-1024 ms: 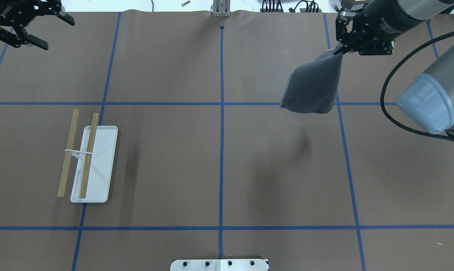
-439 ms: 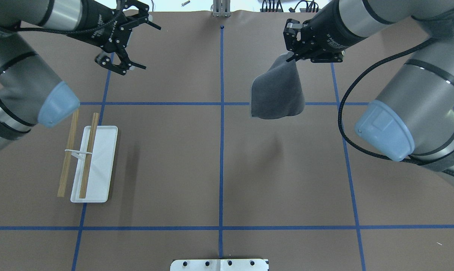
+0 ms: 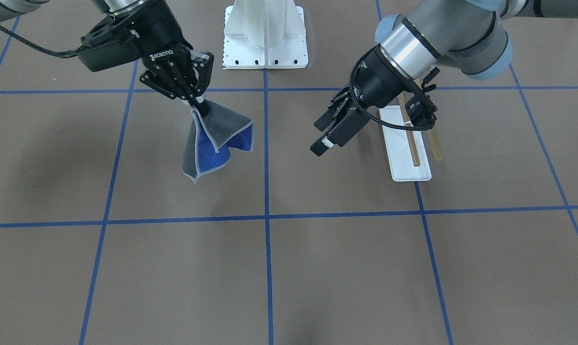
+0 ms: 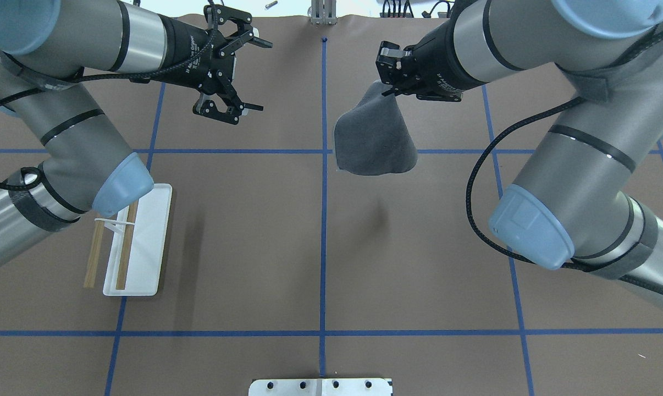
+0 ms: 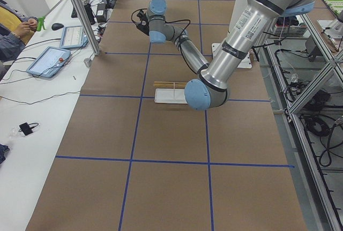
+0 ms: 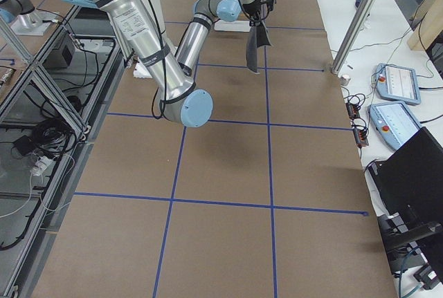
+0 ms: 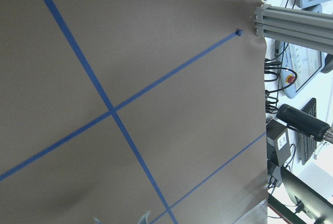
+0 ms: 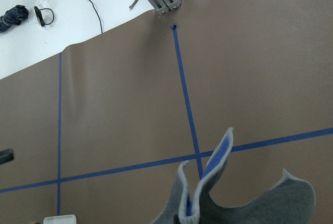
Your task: Hang towel on rack
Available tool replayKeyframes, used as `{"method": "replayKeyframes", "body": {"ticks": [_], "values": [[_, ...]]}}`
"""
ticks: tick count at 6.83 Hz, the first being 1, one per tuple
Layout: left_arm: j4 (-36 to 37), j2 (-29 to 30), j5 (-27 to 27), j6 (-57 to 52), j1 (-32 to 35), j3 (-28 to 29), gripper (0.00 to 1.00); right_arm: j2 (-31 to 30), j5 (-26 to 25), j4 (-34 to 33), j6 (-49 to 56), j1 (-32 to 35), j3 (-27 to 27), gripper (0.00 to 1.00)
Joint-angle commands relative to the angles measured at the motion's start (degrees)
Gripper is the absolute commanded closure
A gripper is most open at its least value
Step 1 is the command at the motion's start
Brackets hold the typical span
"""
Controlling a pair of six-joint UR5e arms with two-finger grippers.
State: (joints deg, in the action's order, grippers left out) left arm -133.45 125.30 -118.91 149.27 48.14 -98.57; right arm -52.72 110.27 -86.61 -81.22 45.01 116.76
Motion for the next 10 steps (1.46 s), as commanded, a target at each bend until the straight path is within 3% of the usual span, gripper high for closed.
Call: {"method": "replayKeyframes", "body": {"ticks": [1,3,9,10], "values": [[-1.02,0.21,0.52,2.08,-2.33,1.53,0.02,1.65,-1.54,1.18,-0.52,-0.8,-0.21,1.0],[-1.29,0.29,0.35,8.56,-4.26,1.1,0.02,1.57,-6.1,7.13,-0.6,-0.97,-1.7,1.0],[-6.91,0.12,1.74,11.57,-7.36,1.72,0.08,1.57,-6.38,9.43,-0.6,-2.11,-1.88,1.0],[-7.0,0.12,1.75,11.57,-7.36,1.72,0.2,1.57,-6.29,9.7,-0.6,-2.29,-1.88,1.0]]}}
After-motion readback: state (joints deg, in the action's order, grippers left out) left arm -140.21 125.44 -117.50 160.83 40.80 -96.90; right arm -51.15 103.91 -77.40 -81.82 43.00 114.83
